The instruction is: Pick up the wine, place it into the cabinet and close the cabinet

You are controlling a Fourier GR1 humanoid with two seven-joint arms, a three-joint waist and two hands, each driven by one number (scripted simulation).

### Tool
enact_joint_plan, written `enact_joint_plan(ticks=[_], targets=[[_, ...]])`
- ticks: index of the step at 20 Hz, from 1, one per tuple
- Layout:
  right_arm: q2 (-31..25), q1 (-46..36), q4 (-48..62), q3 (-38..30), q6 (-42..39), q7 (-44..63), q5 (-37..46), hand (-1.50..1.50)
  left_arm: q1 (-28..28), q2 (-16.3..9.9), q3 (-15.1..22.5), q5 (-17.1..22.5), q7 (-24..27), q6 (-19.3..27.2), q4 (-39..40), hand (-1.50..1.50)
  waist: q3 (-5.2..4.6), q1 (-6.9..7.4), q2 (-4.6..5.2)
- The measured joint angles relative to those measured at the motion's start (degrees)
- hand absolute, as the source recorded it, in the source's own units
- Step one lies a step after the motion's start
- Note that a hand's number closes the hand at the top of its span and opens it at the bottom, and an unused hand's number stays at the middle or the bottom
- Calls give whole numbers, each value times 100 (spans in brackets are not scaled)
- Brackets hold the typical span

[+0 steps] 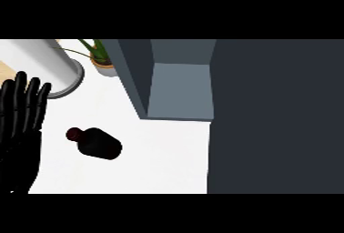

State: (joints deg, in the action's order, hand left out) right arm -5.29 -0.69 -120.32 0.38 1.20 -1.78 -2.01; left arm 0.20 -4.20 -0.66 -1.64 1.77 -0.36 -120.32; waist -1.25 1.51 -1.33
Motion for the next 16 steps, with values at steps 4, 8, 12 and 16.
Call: enact_joint_plan(ticks=[4,8,12,16], targets=[[65,247,-260,230,-3,71,157,-150,-474,130,94,-299,-221,287,279,-150,79,-130,82],[-68,735,-564,559,-459,229,-145,-150,-929,303,334,-312,-729,651,739,-150,113,-227,116],[-275,1085,-981,903,-934,599,-580,-150,-1153,375,888,-187,-1467,1257,713,-150,123,-243,112],[-398,1423,-1656,1061,-1057,1067,-841,-150,-1547,402,1448,-450,-2270,1954,499,-150,127,-228,109]])
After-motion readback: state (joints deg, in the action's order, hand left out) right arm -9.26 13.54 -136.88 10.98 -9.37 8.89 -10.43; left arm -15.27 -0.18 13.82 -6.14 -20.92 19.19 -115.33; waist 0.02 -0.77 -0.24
